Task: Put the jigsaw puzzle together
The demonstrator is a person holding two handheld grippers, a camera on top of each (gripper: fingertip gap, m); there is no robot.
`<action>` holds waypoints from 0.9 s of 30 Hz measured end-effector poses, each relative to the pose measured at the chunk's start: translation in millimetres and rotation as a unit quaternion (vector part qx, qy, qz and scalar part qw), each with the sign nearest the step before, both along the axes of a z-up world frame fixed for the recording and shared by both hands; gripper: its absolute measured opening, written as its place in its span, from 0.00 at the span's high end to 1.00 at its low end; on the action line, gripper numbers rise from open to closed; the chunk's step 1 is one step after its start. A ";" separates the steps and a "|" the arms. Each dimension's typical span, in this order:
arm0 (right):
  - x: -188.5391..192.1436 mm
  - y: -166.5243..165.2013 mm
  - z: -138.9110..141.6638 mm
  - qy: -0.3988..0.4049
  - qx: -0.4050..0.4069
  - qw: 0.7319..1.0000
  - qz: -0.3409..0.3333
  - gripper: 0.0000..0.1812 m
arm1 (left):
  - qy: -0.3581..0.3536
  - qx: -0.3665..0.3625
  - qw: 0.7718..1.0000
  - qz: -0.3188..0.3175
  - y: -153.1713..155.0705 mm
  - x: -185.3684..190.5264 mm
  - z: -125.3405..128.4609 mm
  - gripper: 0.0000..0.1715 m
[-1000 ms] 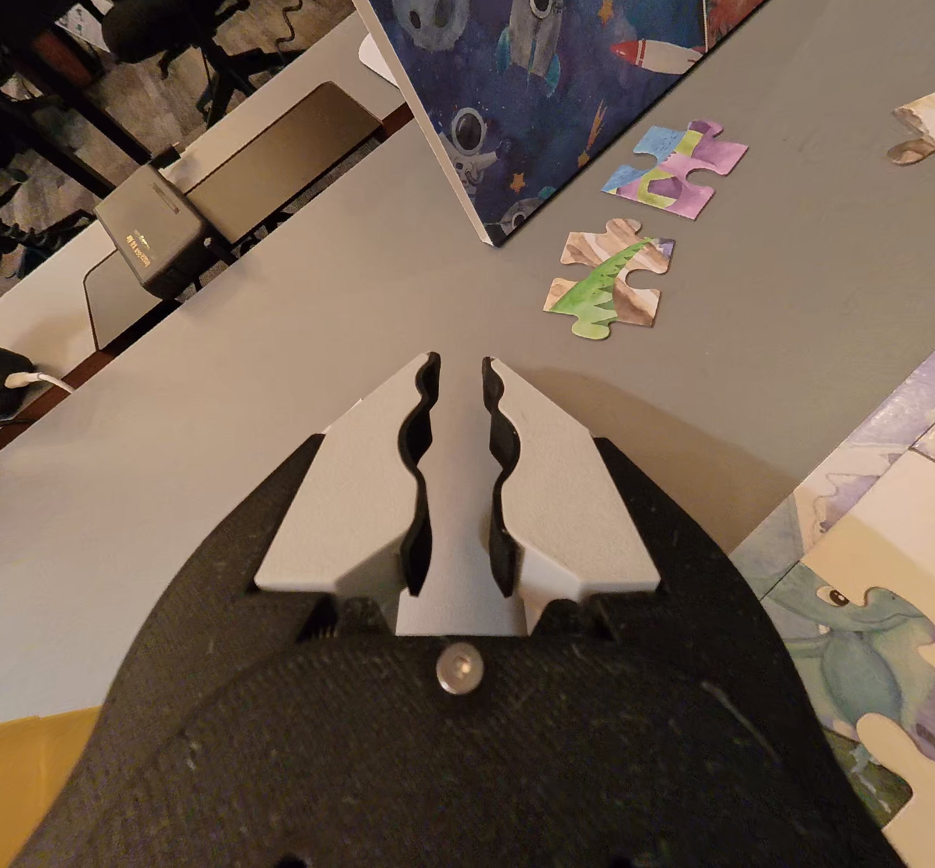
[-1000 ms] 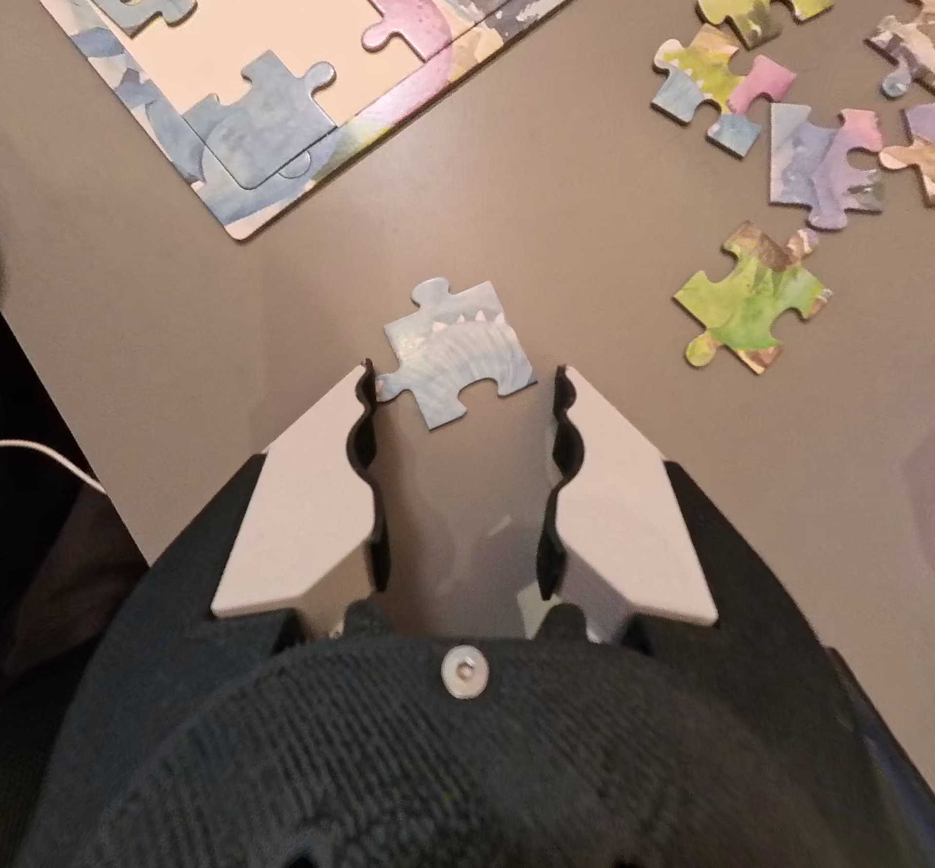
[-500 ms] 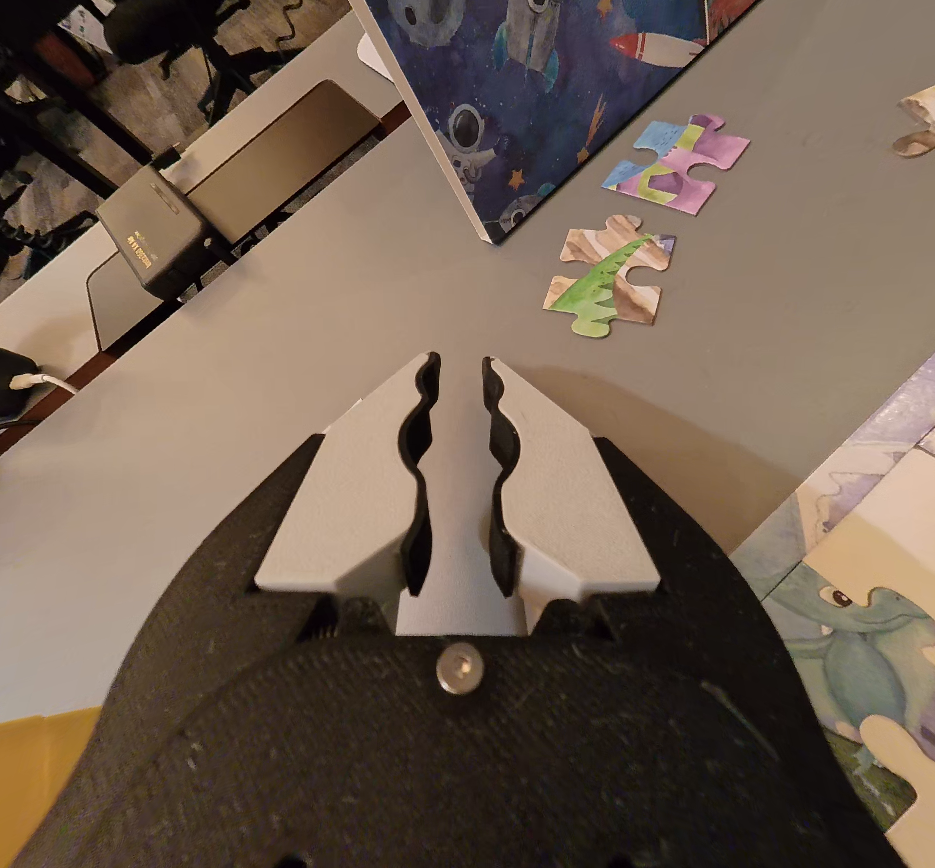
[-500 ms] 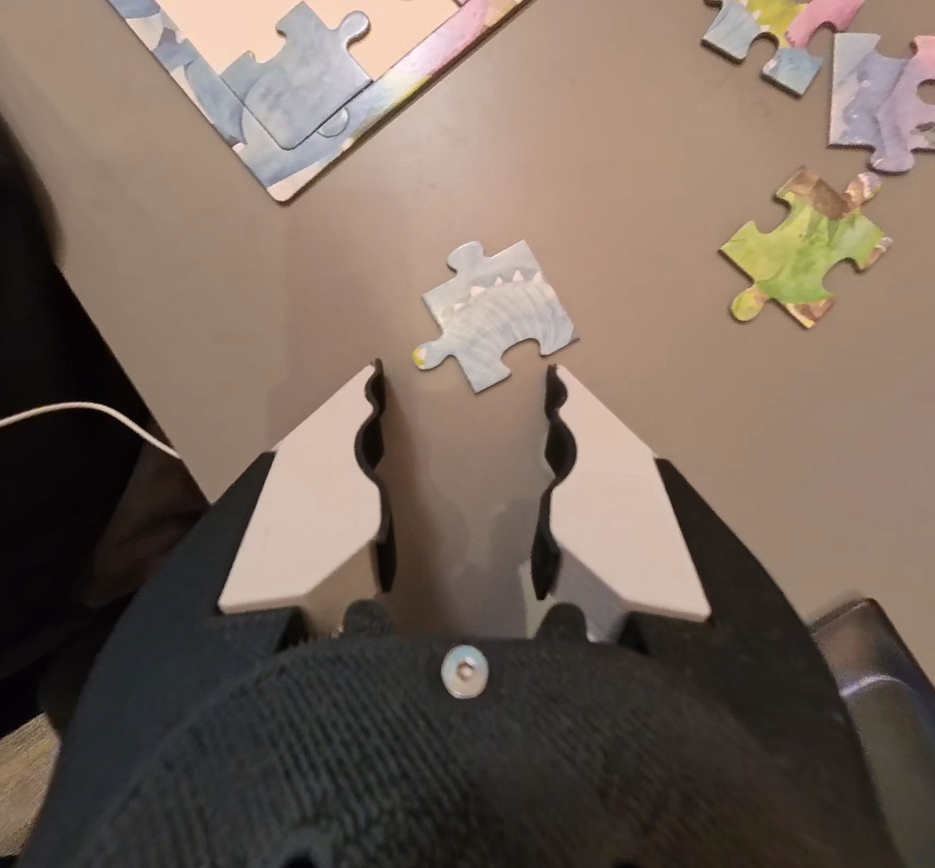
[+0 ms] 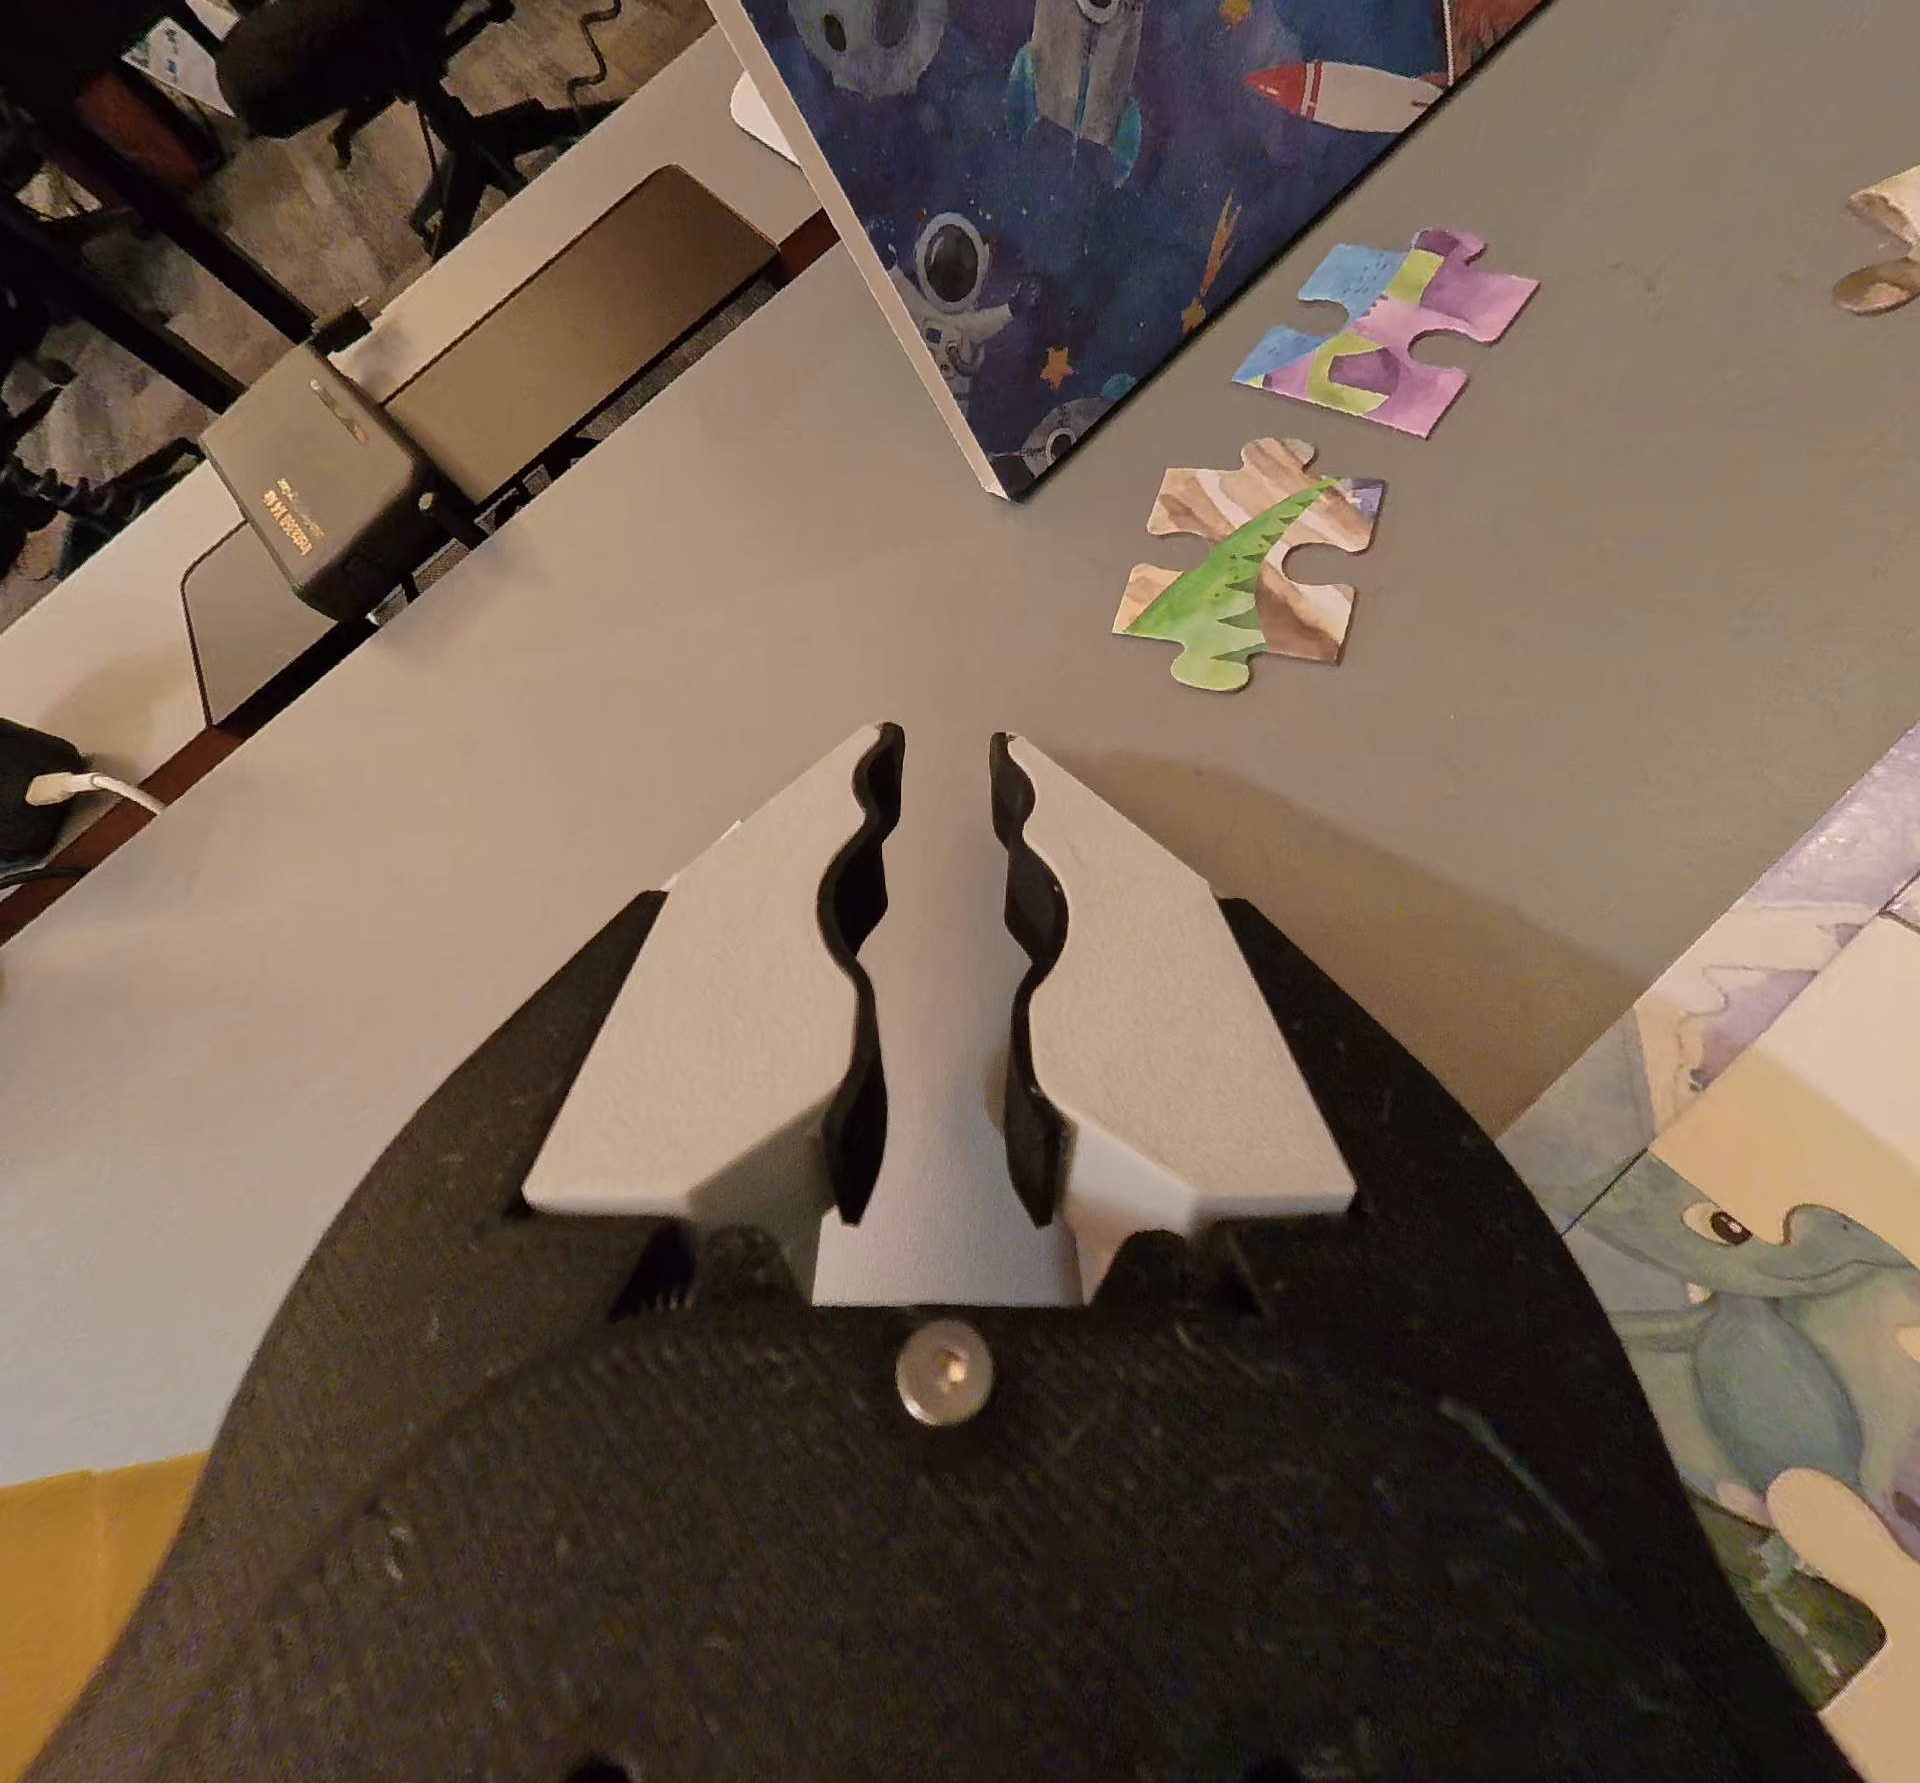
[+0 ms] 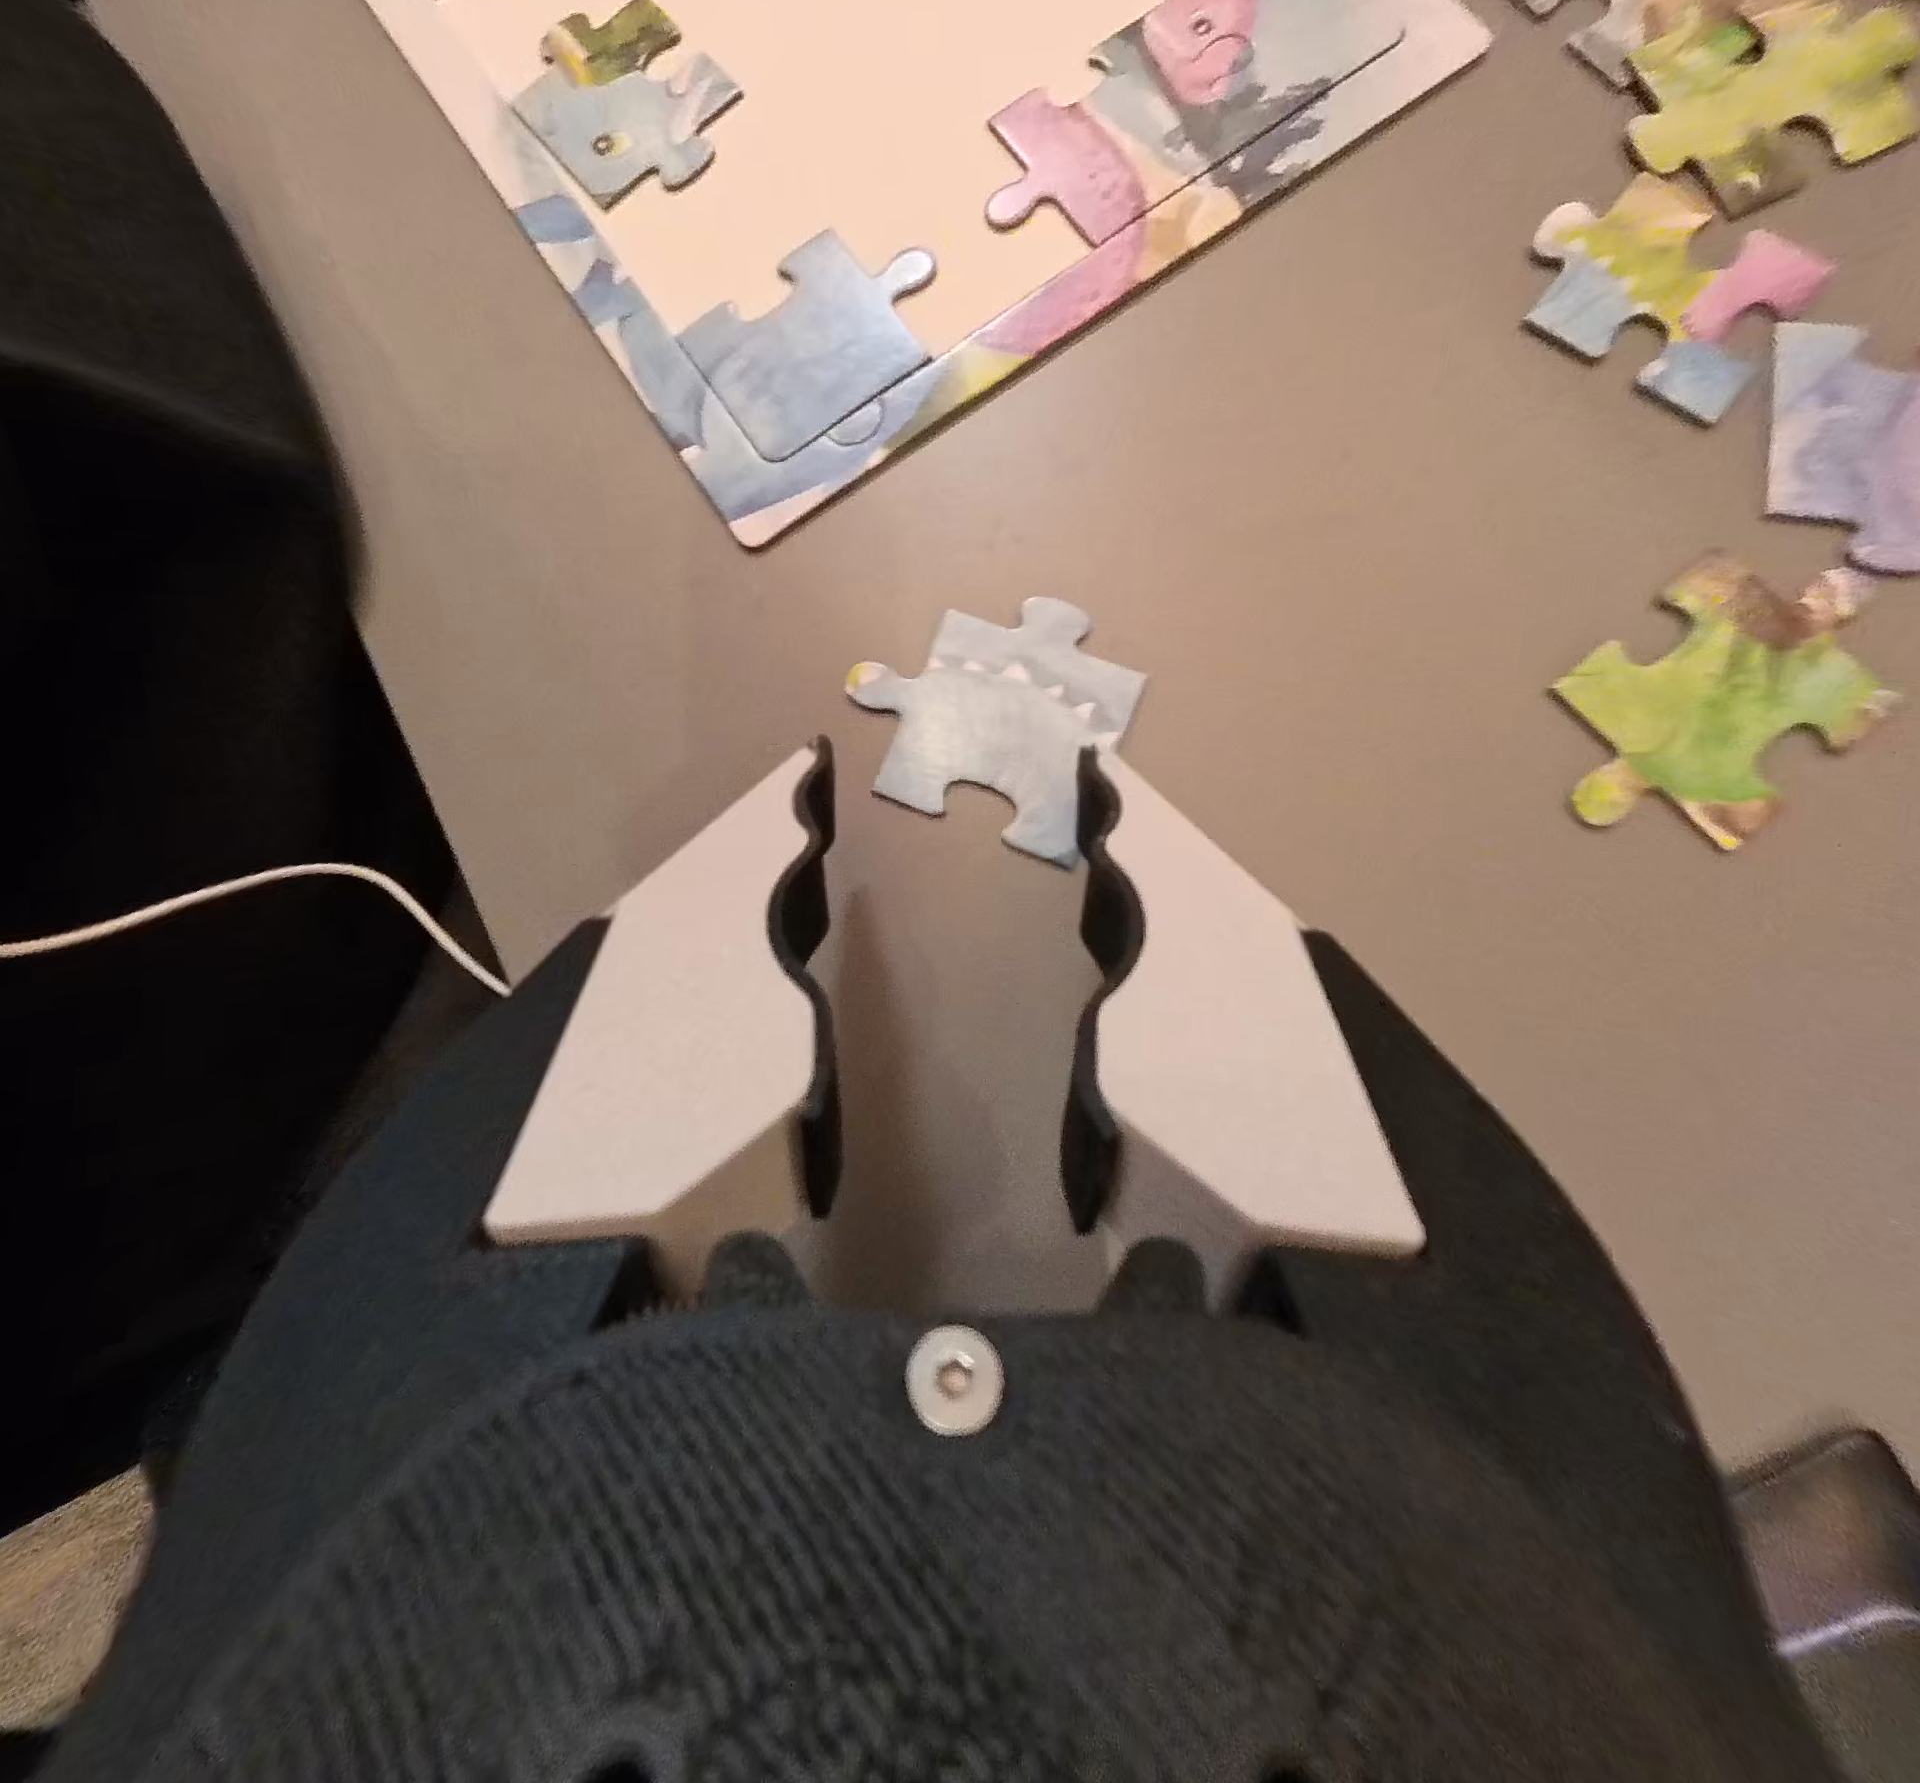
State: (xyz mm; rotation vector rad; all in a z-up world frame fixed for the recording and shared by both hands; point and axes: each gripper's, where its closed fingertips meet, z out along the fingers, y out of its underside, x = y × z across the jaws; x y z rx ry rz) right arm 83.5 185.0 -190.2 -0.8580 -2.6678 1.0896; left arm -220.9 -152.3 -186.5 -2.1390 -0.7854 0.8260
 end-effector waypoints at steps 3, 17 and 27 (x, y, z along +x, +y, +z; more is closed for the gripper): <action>-3.7 -0.1 -5.5 0.001 0.003 1.000 -0.004 0.72 | 0.000 -0.001 1.000 0.000 0.1 -0.1 -0.2 0.91; -12.1 -2.1 -20.0 0.011 0.038 0.999 -0.009 0.74 | 0.001 -0.006 1.000 0.000 0.3 0.0 -0.9 0.91; -10.4 -3.9 -18.5 0.010 0.027 1.000 -0.002 0.83 | 0.001 -0.006 1.000 -0.001 0.4 0.2 -1.0 0.91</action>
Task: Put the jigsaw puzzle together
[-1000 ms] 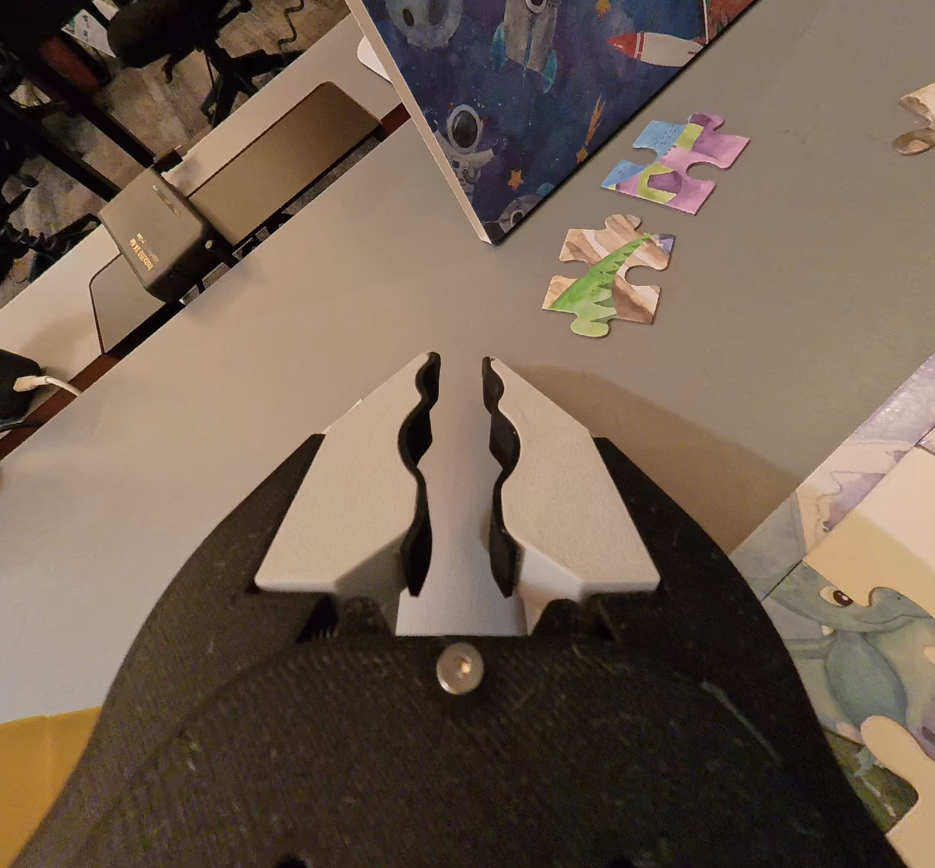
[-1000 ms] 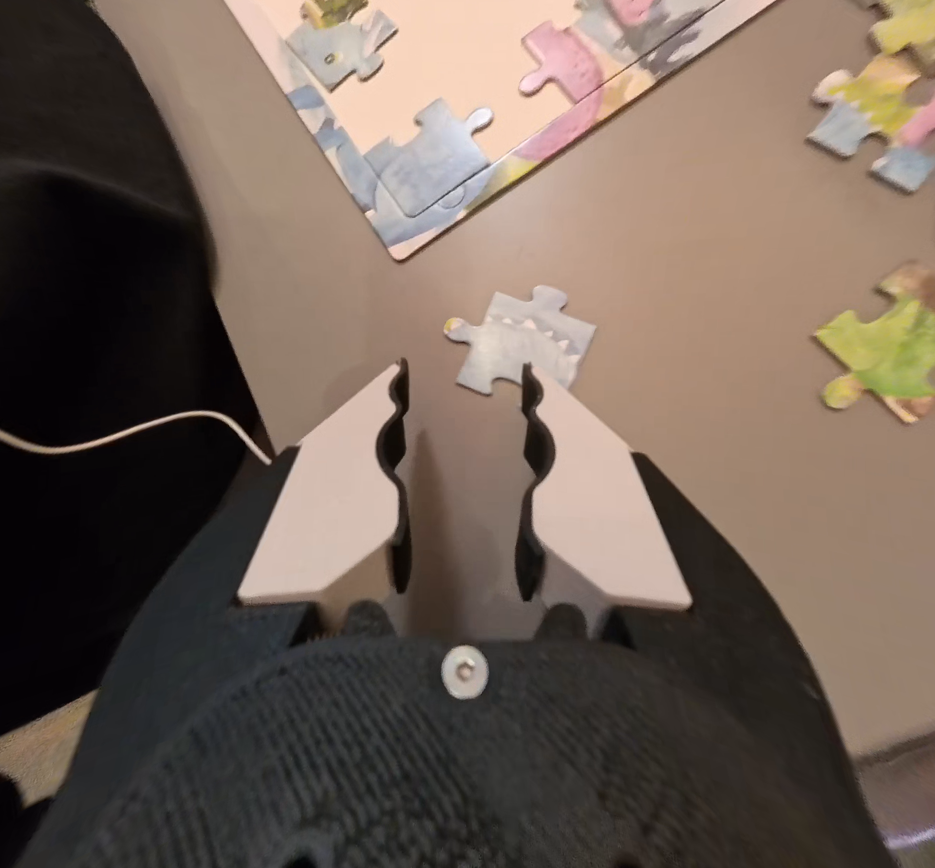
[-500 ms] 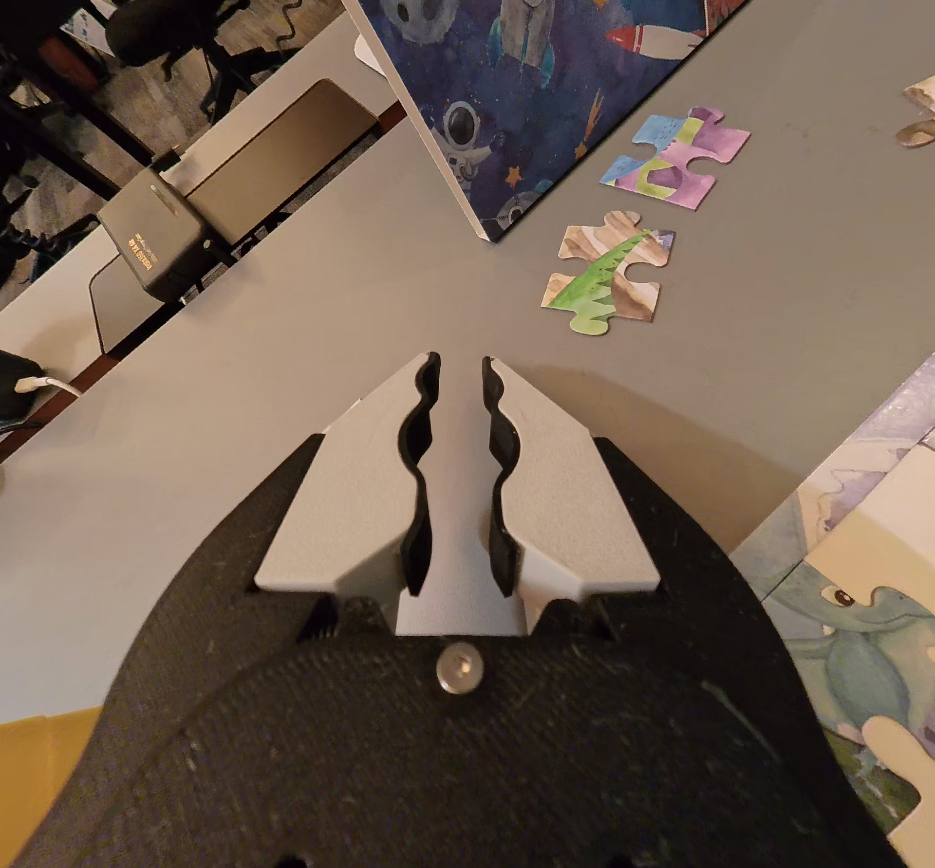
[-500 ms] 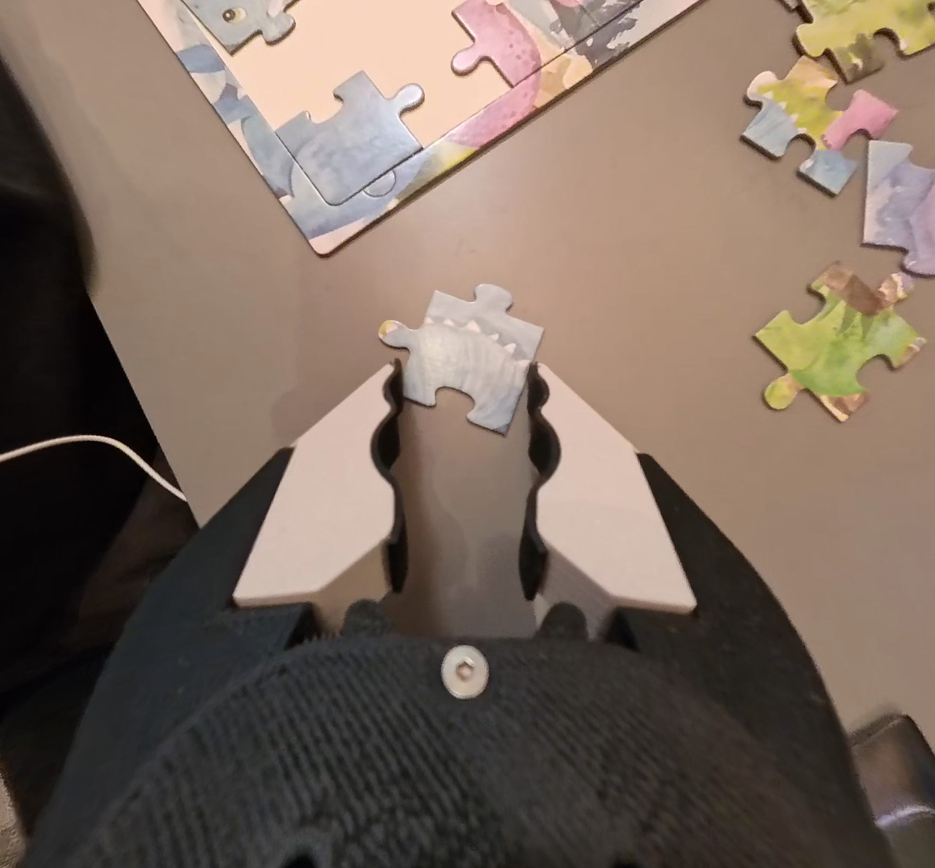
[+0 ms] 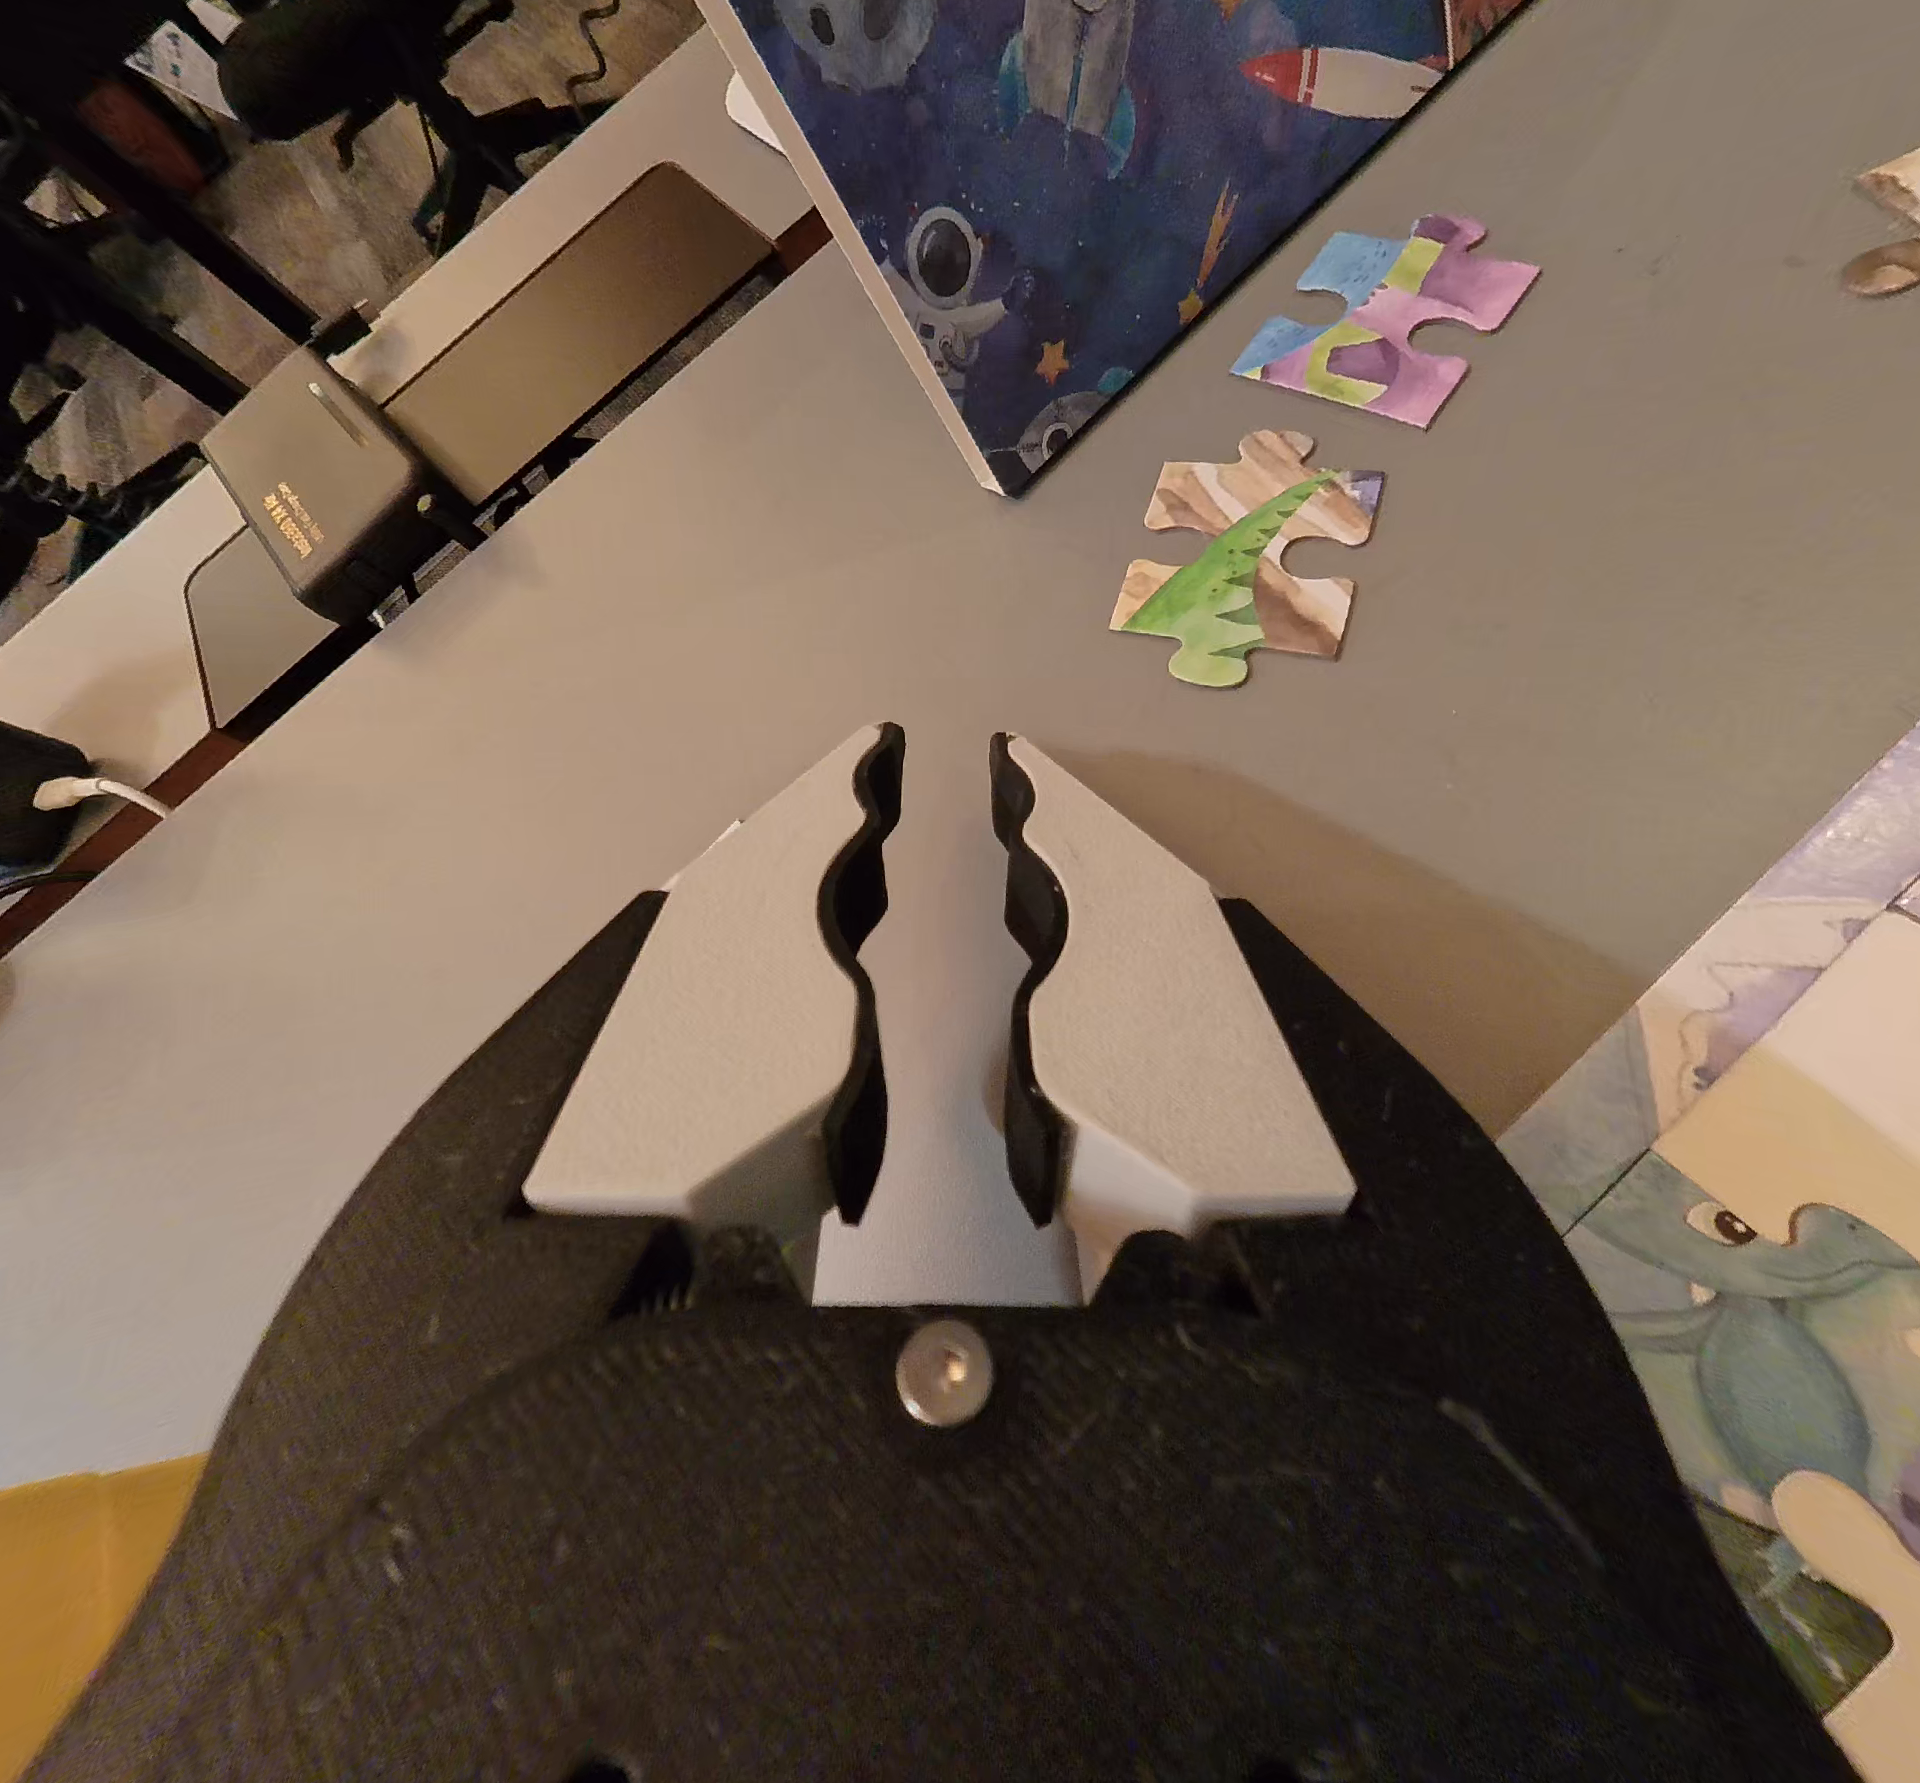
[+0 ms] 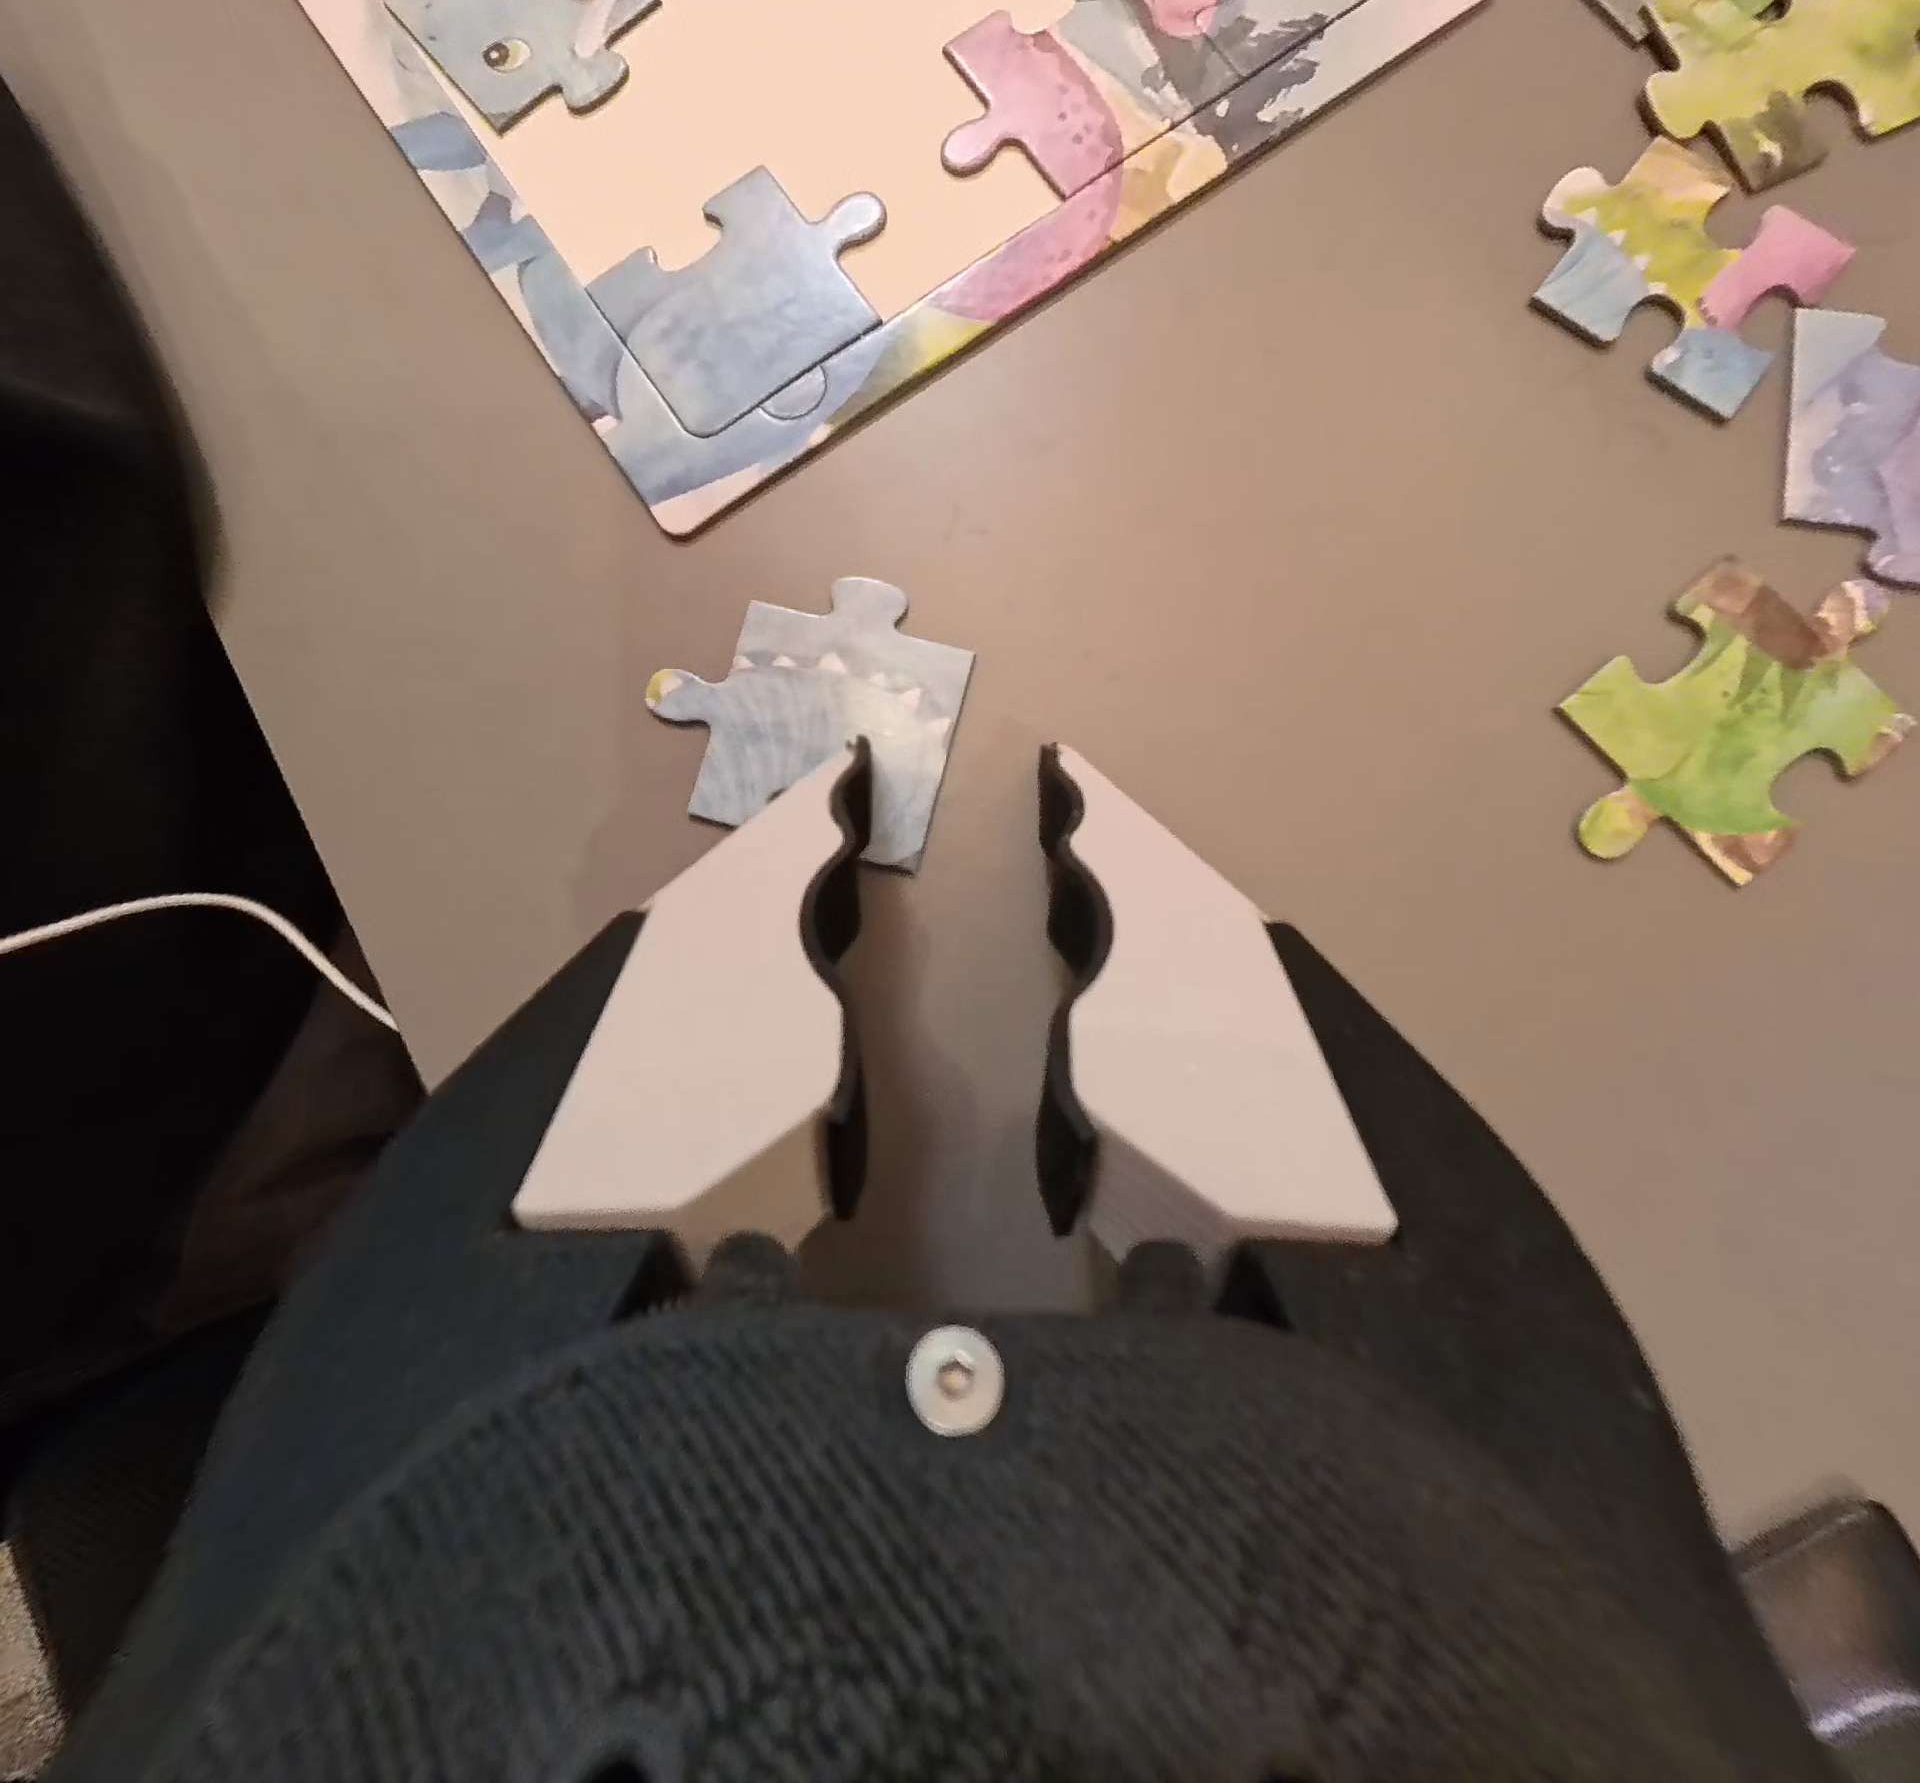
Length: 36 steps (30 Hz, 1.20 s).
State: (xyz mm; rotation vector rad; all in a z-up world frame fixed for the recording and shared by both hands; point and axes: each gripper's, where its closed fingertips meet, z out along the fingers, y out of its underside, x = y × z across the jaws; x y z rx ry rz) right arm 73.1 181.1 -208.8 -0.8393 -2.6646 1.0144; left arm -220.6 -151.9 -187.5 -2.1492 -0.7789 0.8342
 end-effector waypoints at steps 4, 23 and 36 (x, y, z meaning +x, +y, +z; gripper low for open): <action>7.3 -3.7 -0.7 -0.019 -0.007 1.000 0.009 0.79 | 0.000 0.000 1.000 0.000 -0.1 0.0 0.0 0.91; 44.9 -43.3 18.7 -0.020 0.005 0.997 0.075 0.75 | 0.004 0.001 1.000 -0.003 0.6 1.0 0.9 0.92; 36.2 -48.1 -2.6 -0.010 0.059 0.996 0.066 0.77 | 0.004 -0.004 1.000 -0.004 1.0 1.3 -0.3 0.92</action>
